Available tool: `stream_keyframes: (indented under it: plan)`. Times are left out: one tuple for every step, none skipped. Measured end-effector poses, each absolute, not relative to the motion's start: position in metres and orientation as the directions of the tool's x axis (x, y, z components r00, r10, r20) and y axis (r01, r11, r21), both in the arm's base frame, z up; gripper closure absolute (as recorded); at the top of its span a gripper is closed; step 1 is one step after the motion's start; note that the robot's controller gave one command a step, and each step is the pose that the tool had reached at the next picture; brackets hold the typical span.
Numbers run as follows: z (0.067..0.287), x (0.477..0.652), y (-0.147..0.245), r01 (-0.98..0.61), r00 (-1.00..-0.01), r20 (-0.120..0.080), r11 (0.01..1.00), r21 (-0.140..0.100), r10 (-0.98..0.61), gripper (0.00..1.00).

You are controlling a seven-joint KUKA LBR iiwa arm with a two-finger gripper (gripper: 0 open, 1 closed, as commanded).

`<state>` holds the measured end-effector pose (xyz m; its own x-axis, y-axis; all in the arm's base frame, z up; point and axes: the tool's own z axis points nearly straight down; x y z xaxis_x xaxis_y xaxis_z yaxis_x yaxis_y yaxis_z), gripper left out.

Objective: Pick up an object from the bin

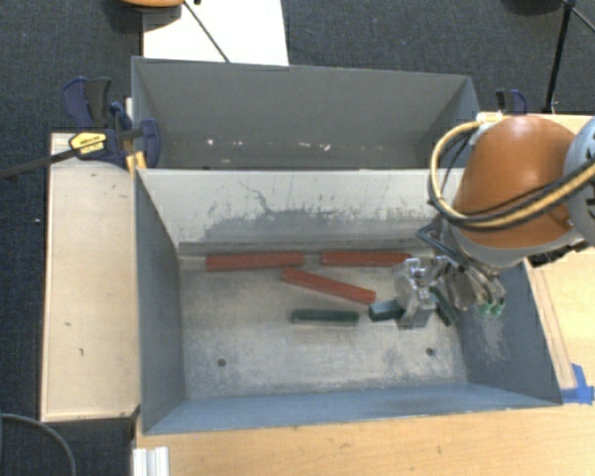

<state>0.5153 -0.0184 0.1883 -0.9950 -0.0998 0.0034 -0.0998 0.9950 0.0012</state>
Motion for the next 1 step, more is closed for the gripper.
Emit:
stream_keyframes:
  plan:
    - [0.2531, 0.5264, -0.0113, -0.087, -0.996, -0.001, 0.996, 0.001, -0.087, 1.00]
